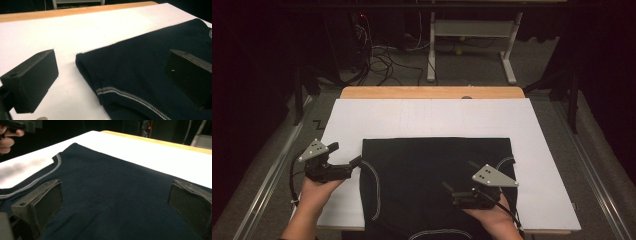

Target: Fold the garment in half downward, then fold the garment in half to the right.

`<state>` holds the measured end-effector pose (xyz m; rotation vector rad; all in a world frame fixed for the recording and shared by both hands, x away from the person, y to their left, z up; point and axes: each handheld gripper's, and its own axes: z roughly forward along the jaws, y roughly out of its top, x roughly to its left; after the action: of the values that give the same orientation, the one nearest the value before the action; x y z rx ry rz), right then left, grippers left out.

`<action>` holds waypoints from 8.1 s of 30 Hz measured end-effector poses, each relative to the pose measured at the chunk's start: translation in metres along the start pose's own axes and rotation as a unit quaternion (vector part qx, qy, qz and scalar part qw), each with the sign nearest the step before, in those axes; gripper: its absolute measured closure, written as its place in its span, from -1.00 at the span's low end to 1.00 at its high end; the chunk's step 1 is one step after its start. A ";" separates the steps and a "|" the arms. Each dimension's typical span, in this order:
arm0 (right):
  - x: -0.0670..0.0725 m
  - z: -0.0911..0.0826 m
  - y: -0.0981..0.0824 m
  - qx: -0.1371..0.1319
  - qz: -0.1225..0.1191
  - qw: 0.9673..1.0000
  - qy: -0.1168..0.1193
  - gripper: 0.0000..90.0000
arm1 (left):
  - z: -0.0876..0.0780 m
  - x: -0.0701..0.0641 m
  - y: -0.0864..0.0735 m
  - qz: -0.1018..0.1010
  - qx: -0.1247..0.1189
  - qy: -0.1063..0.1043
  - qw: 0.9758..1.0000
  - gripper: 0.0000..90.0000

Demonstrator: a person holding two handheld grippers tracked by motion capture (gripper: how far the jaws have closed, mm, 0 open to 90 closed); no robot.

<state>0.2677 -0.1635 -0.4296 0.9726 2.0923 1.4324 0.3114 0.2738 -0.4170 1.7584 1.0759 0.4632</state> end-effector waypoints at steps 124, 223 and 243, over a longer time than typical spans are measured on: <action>0.192 0.118 -0.013 0.189 -0.164 0.964 0.089 0.64 | 0.107 0.034 -0.016 -0.022 0.123 0.018 0.992 0.57; 0.185 0.108 0.046 0.041 -0.111 0.982 0.147 0.70 | 0.058 0.055 0.013 -0.119 0.020 0.080 0.990 0.72; 0.226 0.136 0.058 0.031 -0.122 0.976 0.179 0.69 | 0.010 0.093 0.002 -0.137 0.018 0.107 0.985 0.72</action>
<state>0.2276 0.1038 -0.4179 0.4783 2.4234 1.5071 0.3691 0.3456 -0.4348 1.5857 1.4637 0.4707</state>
